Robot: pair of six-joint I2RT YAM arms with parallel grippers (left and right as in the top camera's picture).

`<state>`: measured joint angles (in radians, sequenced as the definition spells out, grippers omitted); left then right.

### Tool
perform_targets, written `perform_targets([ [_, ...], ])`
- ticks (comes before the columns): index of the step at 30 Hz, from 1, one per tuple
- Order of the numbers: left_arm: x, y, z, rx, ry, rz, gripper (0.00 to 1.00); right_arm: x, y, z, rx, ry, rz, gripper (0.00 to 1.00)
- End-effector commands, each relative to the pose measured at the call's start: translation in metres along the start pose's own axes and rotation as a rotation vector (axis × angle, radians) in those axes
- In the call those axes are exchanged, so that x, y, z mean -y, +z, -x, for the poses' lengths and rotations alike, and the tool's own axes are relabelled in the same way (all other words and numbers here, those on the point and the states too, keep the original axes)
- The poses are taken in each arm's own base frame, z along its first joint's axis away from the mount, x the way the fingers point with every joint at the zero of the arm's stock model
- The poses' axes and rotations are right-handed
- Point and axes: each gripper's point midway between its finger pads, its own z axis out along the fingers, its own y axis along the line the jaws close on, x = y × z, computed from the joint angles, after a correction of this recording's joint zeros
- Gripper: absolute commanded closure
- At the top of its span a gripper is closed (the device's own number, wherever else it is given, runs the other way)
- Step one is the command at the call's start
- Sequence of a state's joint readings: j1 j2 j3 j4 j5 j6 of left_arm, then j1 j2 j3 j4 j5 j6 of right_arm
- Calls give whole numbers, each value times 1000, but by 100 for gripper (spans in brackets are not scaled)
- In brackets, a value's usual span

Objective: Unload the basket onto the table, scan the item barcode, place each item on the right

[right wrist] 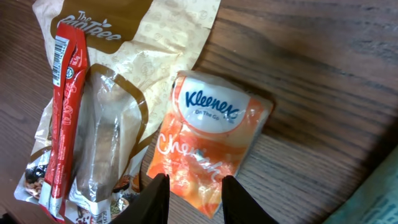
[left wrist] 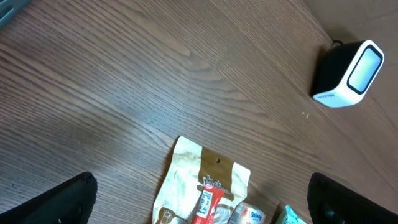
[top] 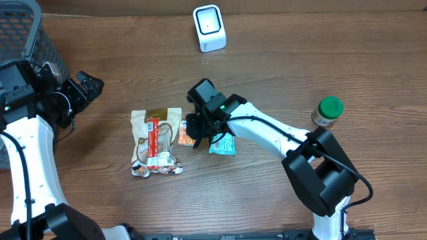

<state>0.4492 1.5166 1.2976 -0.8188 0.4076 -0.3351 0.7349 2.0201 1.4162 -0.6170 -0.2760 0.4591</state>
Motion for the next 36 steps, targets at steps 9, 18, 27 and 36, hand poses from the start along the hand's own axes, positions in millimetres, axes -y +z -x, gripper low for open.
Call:
perform_targets([
  [9,4,-7,4,21,3,-7,0,11,3,1,25,94,-60,70],
  [18,4,-7,4,21,3,-7,0,19,15,-6,37,140,-51,70],
  [27,4,-7,4,21,3,-7,1,19,18,-4,54,137,-40,69],
  [36,4,-7,4,21,3,-7,0,18,19,-1,65,164,-32,69],
])
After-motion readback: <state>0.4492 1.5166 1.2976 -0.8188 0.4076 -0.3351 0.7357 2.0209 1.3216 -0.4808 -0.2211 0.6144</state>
